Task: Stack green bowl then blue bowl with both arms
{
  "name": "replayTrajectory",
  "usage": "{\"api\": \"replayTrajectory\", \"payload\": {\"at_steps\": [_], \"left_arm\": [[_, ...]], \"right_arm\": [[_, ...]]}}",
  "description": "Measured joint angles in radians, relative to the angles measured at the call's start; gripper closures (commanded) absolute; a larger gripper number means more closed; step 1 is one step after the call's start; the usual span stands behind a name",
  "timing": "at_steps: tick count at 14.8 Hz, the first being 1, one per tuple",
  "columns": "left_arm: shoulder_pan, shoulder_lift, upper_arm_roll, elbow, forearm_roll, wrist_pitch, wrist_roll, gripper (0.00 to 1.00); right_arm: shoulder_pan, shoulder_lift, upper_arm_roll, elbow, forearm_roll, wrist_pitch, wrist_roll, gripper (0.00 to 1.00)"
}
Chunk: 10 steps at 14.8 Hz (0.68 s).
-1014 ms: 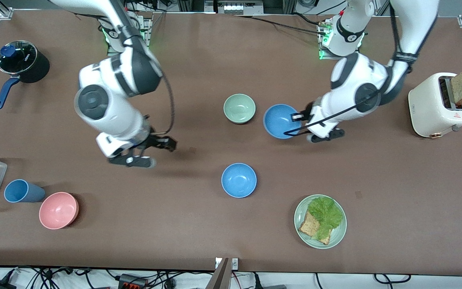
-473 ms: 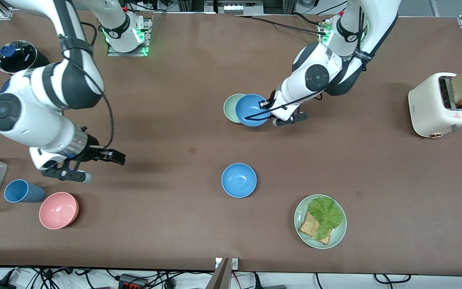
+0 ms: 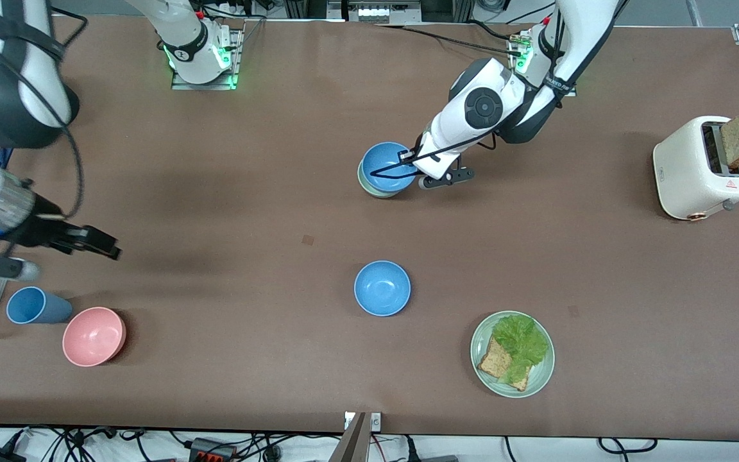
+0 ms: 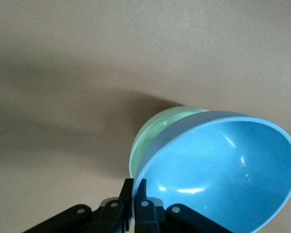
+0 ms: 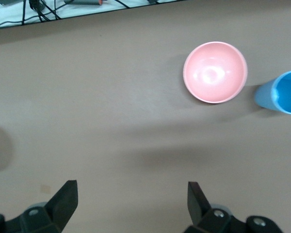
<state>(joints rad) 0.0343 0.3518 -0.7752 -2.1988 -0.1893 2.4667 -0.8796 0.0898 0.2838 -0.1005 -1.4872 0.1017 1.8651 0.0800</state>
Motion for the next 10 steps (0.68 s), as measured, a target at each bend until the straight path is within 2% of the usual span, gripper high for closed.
{"api": "replayTrajectory", "payload": {"at_steps": [3, 5, 6, 10], "left_arm": [[-0.018, 0.013, 0.0, -0.005, 0.0, 0.008, 0.0, 0.98], [-0.03, 0.013, 0.0, -0.009, 0.0, 0.011, -0.003, 0.78], [-0.031, 0.014, 0.001, -0.01, 0.0, 0.012, -0.006, 0.74], [-0.018, 0.008, 0.006, -0.005, 0.0, 0.01, -0.007, 0.71]], "right_arm": [[-0.054, -0.042, 0.0, 0.004, -0.01, -0.104, -0.091, 0.0], [-0.074, -0.05, 0.002, 0.045, -0.047, -0.183, -0.108, 0.0], [-0.077, -0.053, 0.004, 0.07, -0.07, -0.218, -0.11, 0.0], [-0.084, -0.055, 0.015, 0.086, -0.086, -0.257, -0.109, 0.0]]}}
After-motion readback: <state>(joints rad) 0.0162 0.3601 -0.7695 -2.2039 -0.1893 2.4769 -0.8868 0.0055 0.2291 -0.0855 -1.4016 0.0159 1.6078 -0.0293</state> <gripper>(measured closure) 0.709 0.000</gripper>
